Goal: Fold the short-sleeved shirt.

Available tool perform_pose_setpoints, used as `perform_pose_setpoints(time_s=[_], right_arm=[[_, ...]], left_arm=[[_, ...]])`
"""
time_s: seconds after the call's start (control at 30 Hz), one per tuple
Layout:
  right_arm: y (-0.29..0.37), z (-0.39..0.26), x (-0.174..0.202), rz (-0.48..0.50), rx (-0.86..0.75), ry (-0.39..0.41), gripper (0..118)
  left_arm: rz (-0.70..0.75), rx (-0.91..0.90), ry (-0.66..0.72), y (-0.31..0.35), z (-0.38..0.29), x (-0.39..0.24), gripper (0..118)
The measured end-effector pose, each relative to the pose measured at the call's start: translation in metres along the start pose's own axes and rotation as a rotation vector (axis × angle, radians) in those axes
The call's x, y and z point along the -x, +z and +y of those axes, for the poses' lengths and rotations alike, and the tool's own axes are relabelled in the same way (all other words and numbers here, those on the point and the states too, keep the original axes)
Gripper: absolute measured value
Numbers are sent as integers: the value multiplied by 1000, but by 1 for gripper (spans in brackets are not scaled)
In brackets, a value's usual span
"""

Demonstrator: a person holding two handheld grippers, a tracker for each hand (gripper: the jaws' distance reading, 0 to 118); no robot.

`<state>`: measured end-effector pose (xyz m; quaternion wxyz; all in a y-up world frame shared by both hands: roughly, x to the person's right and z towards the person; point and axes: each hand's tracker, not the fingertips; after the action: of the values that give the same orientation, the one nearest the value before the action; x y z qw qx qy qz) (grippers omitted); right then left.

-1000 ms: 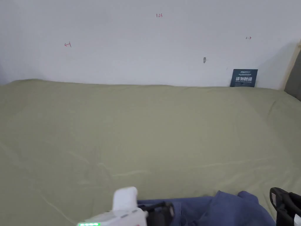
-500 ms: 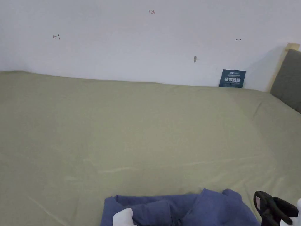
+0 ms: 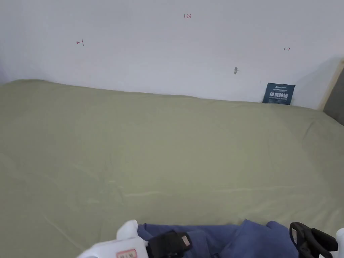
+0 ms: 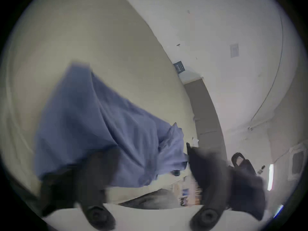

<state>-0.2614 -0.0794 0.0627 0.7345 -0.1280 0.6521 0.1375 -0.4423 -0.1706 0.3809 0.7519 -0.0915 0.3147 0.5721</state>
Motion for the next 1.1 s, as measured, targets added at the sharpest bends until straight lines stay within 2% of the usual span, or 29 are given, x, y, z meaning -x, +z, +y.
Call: perform_pose_setpoints(time_s=[0.07,0.2,0.3,0.4,0.47,0.53,0.57,0.6,0.63,0.67,0.7,0.73,0.8,0.83,0.97,1.0,1.1], right_arm=[[-2,0,2,10,3,7,0],[-5,-2,4,23,7,10,0],[-3,-2,6,15,9,26,0],[1,-1,5,8,3,49,0],[1,0,4,5,1,51,0],[0,1,3,6,2,39,0],[-2,1,2,9,3,24,0],[-4,0,2,12,5,13,0],[-5,0,2,12,8,2,0],[-6,-1,3,12,11,-2,0],[-6,-2,3,13,12,-4,0],[-6,-2,4,16,16,-4,0],[-6,-3,6,21,22,6,0],[-5,-3,7,22,24,15,0],[-5,-1,8,14,26,28,0],[-5,0,9,14,24,28,0],[-4,3,10,11,16,27,0]], left_arm=[[32,7,-69,22,25,16,109],[87,110,10,38,57,52,108],[123,188,-7,30,56,67,108],[116,296,-45,15,50,78,108],[79,247,-89,13,51,84,108],[29,256,-44,10,53,86,106],[-43,258,27,8,53,89,103],[-104,272,93,10,50,81,91],[-146,291,145,4,47,85,69],[-120,287,130,-3,41,83,37],[-47,269,73,-7,37,81,15],[41,247,32,-14,32,81,15],[-68,231,164,-12,33,94,15],[-65,228,193,-8,36,96,14],[74,216,30,12,36,51,14],[78,206,16,14,48,77,14],[57,184,12,38,68,75,14]])
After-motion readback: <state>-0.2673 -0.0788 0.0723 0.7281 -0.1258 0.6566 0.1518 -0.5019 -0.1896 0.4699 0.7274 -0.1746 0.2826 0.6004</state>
